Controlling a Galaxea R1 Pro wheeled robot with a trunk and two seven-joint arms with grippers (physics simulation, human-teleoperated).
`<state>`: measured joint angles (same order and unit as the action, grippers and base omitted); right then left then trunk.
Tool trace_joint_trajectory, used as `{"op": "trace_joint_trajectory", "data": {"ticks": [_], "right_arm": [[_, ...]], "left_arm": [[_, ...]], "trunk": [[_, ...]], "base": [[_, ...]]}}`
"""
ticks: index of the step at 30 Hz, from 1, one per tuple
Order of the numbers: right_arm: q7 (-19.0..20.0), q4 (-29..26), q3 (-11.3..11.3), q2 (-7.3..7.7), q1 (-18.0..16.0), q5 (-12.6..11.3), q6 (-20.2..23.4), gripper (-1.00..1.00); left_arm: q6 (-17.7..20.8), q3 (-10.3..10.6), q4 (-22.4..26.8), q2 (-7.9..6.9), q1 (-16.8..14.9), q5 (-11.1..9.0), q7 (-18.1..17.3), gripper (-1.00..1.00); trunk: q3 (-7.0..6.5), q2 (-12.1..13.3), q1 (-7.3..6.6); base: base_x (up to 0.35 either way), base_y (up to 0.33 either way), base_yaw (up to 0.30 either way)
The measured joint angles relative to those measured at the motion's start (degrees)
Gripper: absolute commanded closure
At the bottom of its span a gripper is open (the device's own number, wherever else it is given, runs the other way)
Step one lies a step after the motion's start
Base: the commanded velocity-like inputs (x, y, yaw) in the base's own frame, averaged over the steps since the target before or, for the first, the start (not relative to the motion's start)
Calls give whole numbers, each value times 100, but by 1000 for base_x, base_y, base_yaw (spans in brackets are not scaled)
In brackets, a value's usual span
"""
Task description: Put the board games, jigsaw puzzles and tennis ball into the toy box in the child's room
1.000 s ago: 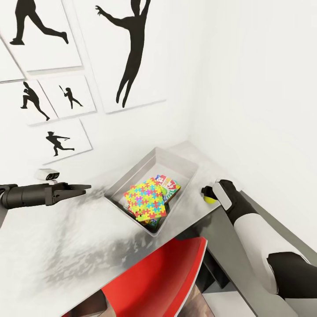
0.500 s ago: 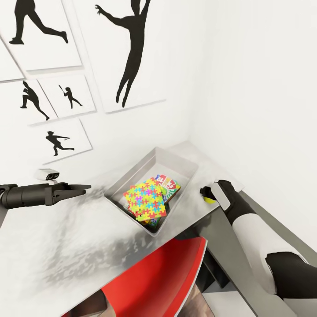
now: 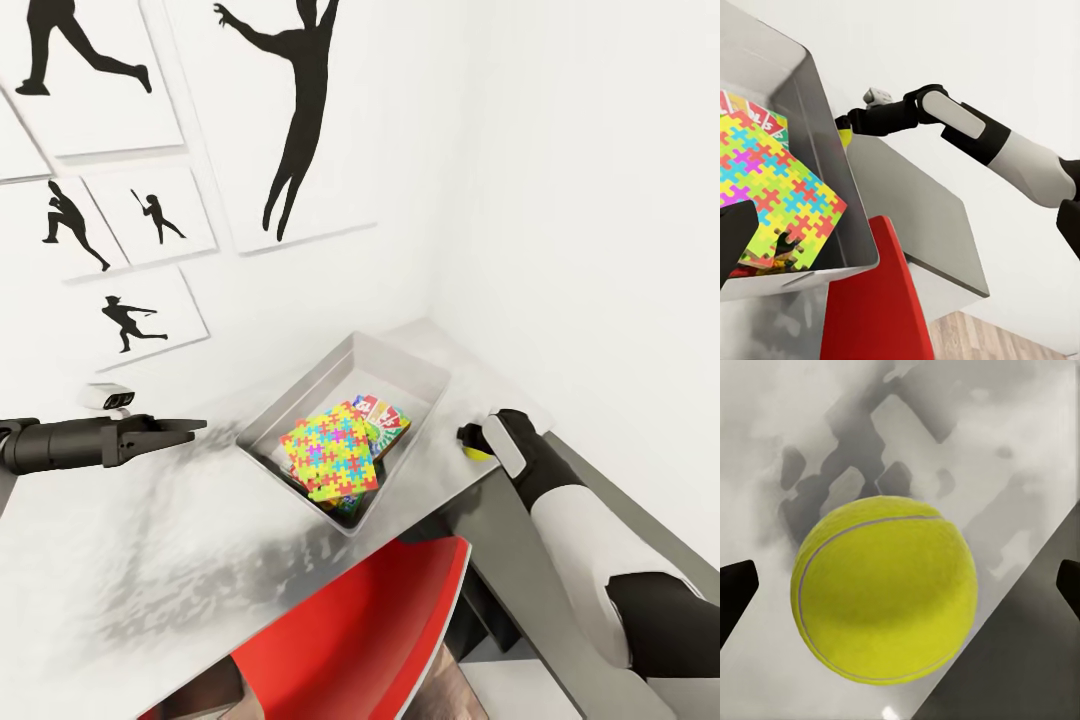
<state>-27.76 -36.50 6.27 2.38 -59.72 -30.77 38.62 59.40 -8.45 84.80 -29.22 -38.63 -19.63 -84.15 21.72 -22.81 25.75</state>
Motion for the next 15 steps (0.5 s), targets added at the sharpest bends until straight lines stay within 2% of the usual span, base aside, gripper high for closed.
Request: {"op": "trace_joint_trajectory", "data": {"ticks": [5,6,15], "right_arm": [[0,0,6,8,0,0,-1,-100],[0,0,7,6,0,0,-1,100],[5,20,2,-20,-4,84,14,100]], "left_arm": [[0,0,0,-2,0,0,0,-100],[0,0,0,-1,0,0,0,-100],[0,-1,0,0,1,-1,0,-100]], "trunk": [[0,0,0],[0,0,0],[-1,-2,-1]], "base": [[0,0,0],[0,0,0],[0,0,0]]}}
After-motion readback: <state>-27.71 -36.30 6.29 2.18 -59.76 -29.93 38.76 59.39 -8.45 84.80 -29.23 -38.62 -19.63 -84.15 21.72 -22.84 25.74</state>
